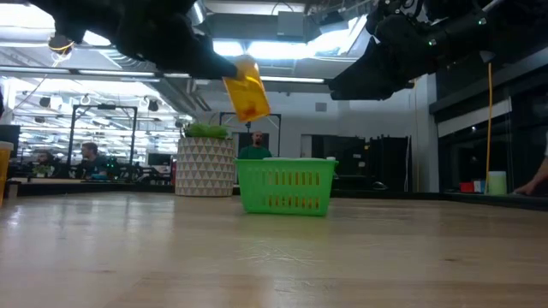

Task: Pick and place pill bottles into a basket
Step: Put the orange pill bottle into the green basket

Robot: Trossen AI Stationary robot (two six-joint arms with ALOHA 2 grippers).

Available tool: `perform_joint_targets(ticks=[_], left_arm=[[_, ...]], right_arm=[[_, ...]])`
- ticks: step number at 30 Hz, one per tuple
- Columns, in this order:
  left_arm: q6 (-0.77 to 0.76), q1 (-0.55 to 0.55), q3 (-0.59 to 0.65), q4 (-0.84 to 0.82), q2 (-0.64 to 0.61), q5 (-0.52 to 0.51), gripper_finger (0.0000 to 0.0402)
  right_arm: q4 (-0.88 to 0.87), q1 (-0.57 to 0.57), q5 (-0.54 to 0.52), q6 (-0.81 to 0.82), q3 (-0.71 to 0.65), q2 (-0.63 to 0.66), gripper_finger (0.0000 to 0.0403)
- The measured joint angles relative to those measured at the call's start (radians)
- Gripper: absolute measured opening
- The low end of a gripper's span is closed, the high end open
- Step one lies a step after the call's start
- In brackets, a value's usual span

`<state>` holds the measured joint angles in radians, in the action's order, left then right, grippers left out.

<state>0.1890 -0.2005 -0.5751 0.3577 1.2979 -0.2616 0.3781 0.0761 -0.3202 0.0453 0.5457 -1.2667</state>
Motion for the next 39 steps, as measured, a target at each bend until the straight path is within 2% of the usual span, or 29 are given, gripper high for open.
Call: perform_joint_targets(ticks=[9, 14, 22, 29, 39], left_arm=[[-0.065, 0.079, 0.0, 0.135, 0.11, 0.103, 0.021], [-0.097, 0.117, -0.011, 0.139, 0.131, 0.164, 0.021], [-0.071, 0.138, -0.104, 0.131, 0.218, 0.237, 0.021], [-0.035, 0.156, -0.207, -0.039, 0.307, 0.233, 0.021], [-0.01, 0.157, -0.228, -0.039, 0.347, 0.23, 0.021]], right_arm=[[-0.001, 0.0, 0.0, 0.004, 0.0, 0.0, 0.0291], [-0.001, 0.0, 0.0, 0.005, 0.0, 0.0, 0.0291], [-0.001, 0.0, 0.0, 0.006, 0.0, 0.0, 0.0291], [-0.005, 0.0, 0.0, 0.007, 0.0, 0.0, 0.0291], [-0.009, 0.0, 0.0, 0.006, 0.0, 0.0, 0.0291]])
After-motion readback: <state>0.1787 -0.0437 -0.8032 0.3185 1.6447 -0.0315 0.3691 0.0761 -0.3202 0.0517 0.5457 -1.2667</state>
